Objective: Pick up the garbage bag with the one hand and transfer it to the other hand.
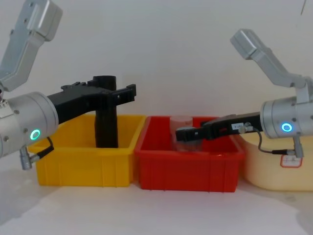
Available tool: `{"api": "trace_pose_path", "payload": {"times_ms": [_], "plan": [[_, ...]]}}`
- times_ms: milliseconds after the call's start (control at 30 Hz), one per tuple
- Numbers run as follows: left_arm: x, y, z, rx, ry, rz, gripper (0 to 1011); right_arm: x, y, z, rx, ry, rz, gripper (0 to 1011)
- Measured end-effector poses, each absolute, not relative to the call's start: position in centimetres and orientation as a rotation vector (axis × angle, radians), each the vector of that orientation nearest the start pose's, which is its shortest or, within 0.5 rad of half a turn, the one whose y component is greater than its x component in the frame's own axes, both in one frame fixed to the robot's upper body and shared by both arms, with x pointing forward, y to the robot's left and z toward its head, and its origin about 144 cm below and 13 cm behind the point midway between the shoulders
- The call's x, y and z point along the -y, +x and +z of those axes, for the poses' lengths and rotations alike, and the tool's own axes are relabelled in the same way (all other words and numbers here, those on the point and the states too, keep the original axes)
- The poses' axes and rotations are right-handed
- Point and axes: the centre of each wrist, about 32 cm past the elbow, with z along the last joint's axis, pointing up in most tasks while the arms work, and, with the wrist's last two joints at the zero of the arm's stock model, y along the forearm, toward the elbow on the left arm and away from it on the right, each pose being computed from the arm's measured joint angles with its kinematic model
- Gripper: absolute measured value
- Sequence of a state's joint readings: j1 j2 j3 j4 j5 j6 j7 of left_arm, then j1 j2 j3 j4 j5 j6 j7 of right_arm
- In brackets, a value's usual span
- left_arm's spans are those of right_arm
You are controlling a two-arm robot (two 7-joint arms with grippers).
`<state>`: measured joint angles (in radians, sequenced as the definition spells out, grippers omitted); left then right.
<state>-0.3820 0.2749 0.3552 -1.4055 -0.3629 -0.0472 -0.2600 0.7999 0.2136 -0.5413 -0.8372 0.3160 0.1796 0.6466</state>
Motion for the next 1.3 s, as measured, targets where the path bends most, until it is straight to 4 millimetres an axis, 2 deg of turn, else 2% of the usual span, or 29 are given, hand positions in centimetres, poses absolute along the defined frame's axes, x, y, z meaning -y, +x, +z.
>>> {"api": "trace_pose_path", "payload": {"times_ms": [200,600,867,1133,1300], "plan": [[-21.5,54.9,121.2,0.126,-0.109,1.018,1002,21.4,65.2,122.1,-0.093,-0.315,-0.696,969],[-21.5,54.9,121.2,0.126,-0.109,1.018,1002,21.3,65.5,122.0,-0.097,-0.335,-0.716,655],[-21.5,54.9,121.2,0.126,-0.109,1.018,1002,21.6,65.4,122.8,-0.071,-0.314,-0.742,647],[-21.5,54.9,121.2,0.126,-0.109,1.018,1002,22.3,64.8,124.6,-0.015,-0.267,-0.78,646],[-21.5,54.9,121.2,0.126,-0.109,1.018,1002,23.6,64.0,126.5,0.046,-0.226,-0.832,647]]}}
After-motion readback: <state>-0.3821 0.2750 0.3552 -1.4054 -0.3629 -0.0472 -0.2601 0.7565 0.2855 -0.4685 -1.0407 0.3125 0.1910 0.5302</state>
